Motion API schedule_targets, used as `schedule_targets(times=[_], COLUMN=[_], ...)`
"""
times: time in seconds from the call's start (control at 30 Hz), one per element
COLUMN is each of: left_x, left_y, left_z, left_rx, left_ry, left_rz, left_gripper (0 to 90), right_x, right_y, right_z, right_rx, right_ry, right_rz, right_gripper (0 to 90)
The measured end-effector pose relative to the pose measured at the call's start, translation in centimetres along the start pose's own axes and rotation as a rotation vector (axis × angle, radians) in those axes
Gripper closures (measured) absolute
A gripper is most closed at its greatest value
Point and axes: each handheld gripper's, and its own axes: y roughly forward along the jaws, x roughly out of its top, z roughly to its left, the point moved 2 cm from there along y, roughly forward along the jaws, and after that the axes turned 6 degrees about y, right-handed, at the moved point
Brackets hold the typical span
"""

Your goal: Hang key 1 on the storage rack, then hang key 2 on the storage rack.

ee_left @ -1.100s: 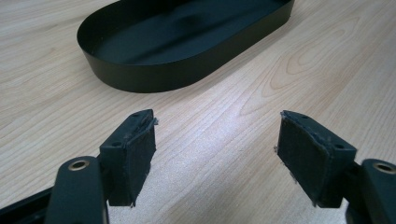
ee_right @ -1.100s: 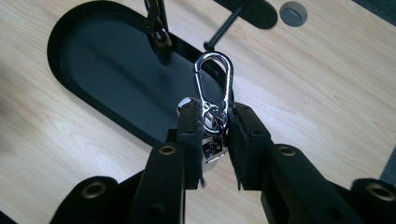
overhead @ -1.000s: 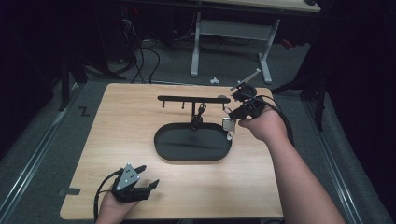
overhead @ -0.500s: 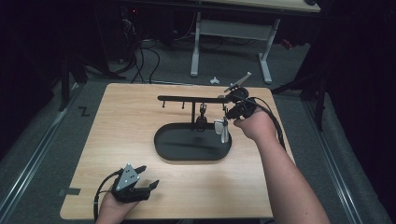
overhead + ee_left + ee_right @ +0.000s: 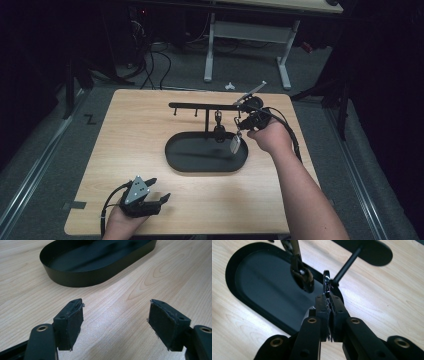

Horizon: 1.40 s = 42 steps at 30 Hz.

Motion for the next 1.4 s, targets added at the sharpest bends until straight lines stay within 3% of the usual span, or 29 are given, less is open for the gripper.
schedule_targets(times=[0.27,0.33,0.6,0.77,0.9,1.0,1.1,1.23,1.4], left_x=[0.1,0.1,-0.1,-0.2,-0.1,0.0,0.1,0.4,0.4], left_y=[0.2,0.2,0.1,0.0,0.0,0.1,0.2,0.3,0.3], left_z=[-0.3,-0.3,0.0,0.0,0.0,0.0,-0.2,-0.4,-0.3], left_rx=[-0.011,-0.010,-0.004,-0.005,-0.004,-0.004,-0.005,-0.003,0.006], left_ry=[0.013,0.014,0.000,0.000,-0.004,-0.003,0.007,0.017,0.008], left_rz=[0.014,0.014,0.005,0.007,0.001,-0.002,0.004,0.009,0.014], left_gripper=[28.2,28.2,28.3,28.2,28.2,28.2,28.2,28.1,27.6], right_x=[-0.5,-0.4,0.6,-0.3,-2.6,-5.8,-9.3,-13.6,-17.8], right_y=[-1.7,-1.9,0.2,0.6,1.2,2.6,4.2,5.7,6.5], right_z=[0.1,-0.1,-1.1,-1.5,-1.9,-2.0,-2.0,-2.1,-2.3], right_rx=[0.023,0.010,0.005,0.003,-0.005,-0.026,-0.065,-0.086,-0.055], right_ry=[-0.012,-0.010,0.028,0.057,0.079,0.077,0.054,0.058,0.110], right_rz=[-0.027,-0.037,-0.028,-0.018,-0.030,-0.084,-0.144,-0.209,-0.290], right_gripper=[87.5,87.4,89.7,83.2,67.7,57.3,52.3,45.9,39.6])
